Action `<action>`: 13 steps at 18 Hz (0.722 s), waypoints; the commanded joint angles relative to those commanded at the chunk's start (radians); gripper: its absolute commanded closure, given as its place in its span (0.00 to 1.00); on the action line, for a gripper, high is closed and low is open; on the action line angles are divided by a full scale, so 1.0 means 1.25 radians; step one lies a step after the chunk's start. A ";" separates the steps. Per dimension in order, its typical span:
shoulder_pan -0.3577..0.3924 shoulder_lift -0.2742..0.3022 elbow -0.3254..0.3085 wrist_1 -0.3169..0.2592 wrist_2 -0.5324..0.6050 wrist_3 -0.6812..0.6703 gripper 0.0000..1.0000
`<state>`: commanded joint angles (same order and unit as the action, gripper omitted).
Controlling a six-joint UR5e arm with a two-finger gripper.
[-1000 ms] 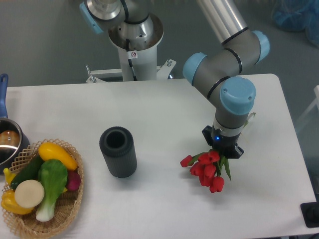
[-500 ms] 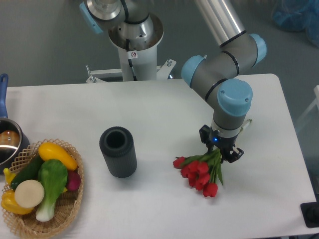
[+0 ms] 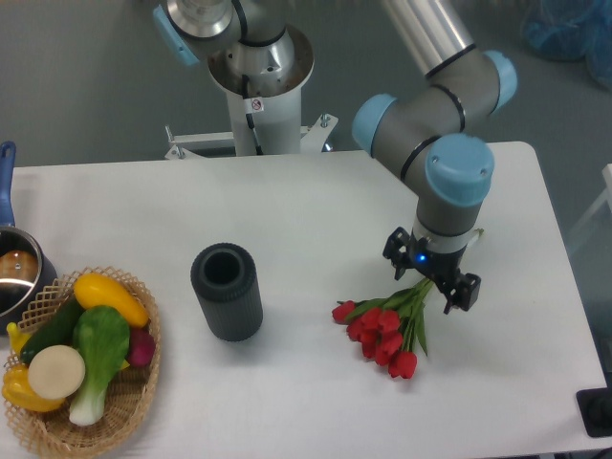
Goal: Place the flowers on the table
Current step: 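Open the gripper to release the tulips onto the table, then raise the open gripper up away from the tulips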
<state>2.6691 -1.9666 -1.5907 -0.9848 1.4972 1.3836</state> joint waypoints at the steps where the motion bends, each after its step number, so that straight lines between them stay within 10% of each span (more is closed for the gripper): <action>1: 0.000 0.002 0.000 0.000 0.000 0.002 0.00; 13: 0.049 0.012 0.018 0.007 0.004 0.026 0.00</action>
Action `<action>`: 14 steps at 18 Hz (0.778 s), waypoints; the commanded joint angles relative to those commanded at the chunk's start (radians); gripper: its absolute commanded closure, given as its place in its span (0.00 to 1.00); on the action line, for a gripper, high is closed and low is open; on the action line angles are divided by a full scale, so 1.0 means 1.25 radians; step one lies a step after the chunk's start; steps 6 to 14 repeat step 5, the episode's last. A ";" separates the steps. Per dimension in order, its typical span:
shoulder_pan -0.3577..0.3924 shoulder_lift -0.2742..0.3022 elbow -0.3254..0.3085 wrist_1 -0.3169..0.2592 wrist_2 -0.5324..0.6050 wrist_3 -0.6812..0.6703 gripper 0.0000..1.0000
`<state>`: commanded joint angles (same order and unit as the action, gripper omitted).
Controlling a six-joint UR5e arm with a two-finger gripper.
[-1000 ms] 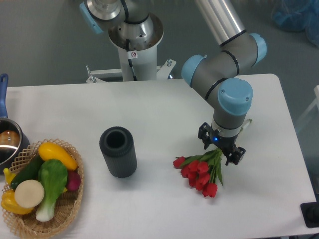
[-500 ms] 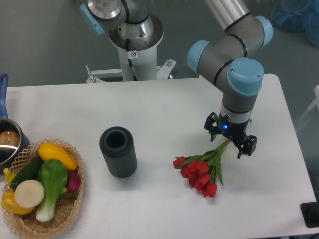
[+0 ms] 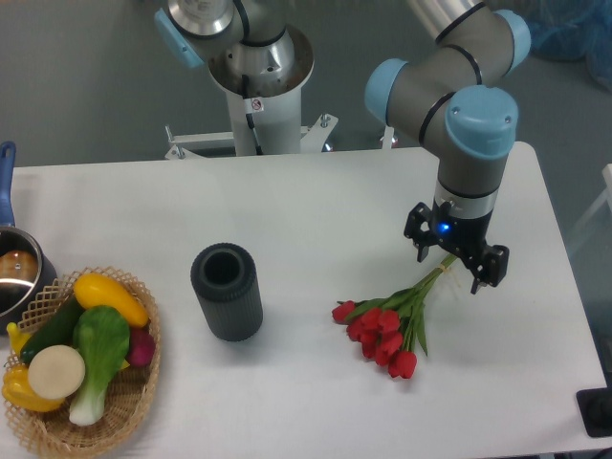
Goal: Place the flowers on the table
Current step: 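Raise the open gripper up away from the tulips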
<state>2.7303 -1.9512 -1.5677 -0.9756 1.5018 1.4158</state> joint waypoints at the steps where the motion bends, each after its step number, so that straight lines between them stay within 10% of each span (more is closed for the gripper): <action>1: 0.010 -0.001 0.001 0.000 -0.001 0.011 0.00; 14: 0.017 -0.018 0.004 0.009 0.000 0.042 0.00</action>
